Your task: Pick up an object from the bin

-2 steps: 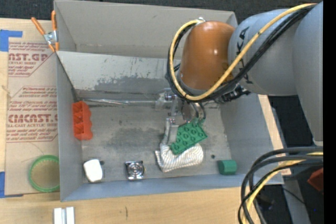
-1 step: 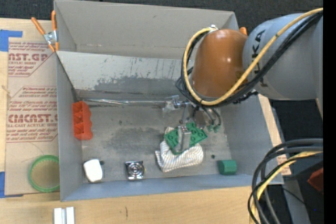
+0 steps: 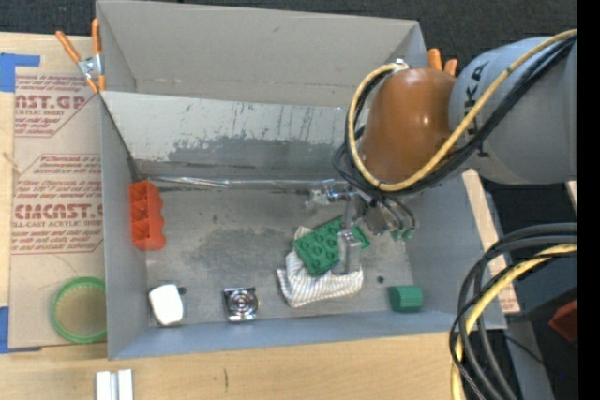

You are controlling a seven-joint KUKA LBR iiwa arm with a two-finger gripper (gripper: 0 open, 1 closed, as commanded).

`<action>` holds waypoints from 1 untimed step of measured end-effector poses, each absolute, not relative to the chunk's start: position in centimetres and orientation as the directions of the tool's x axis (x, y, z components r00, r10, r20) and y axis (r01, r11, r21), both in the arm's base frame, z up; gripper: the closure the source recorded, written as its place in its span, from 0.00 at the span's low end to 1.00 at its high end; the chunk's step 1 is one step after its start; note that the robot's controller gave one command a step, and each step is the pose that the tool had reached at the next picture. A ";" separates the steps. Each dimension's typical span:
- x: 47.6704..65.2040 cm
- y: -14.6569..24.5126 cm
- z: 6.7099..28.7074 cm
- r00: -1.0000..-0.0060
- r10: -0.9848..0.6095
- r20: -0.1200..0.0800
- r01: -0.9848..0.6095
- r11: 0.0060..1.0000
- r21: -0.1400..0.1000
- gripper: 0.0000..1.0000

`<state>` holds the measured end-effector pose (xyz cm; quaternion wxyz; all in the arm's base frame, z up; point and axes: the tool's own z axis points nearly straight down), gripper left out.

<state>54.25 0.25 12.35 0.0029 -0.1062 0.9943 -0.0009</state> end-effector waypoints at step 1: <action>53.5 0.6 9.1 -0.978 -0.210 -0.001 -0.210 0.978 0.003 0.00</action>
Offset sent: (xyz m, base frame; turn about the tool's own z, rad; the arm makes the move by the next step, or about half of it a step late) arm -0.0073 0.0007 -0.0511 -0.1611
